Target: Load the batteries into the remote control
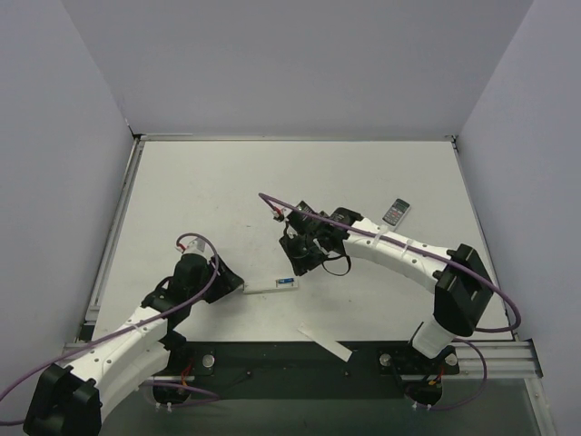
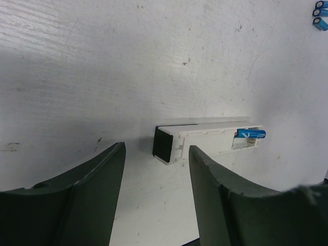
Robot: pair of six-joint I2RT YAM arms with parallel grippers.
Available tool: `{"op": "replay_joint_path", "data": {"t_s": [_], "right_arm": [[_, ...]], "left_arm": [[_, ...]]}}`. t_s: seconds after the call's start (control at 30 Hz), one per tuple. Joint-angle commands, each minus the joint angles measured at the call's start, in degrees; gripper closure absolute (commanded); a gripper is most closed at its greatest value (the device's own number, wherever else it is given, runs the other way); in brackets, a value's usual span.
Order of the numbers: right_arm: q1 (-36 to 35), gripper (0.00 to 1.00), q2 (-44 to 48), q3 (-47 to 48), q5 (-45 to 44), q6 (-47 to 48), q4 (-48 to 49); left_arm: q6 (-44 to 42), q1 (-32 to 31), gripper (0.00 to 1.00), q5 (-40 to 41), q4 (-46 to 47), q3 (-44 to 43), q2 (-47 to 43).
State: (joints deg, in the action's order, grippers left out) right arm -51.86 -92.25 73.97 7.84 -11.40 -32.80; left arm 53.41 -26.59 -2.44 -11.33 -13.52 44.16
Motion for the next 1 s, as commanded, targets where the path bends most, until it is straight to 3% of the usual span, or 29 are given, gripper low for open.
{"op": "replay_joint_path", "data": {"t_s": [0.0,0.13,0.5,0.97], "right_arm": [[-0.6,0.69,0.7,-6.9,3.1,-18.1,9.4],[-0.4,0.76,-0.2,-7.7,0.3,-20.6,11.3],[1.5,0.84,-5.6,-7.7,3.2,-22.9,12.7],[2.1,0.87,-7.9,-8.2,3.1,-24.4,13.4]], "left_arm": [[-0.8,-0.3,0.38,-1.5,3.7,-2.2,1.4],[-1.1,-0.3,0.38,-1.3,4.0,-2.8,2.2],[-1.3,-0.3,0.39,-2.7,6.1,-3.4,5.8],[-1.4,-0.4,0.43,-3.5,7.2,-3.3,6.9]]}}
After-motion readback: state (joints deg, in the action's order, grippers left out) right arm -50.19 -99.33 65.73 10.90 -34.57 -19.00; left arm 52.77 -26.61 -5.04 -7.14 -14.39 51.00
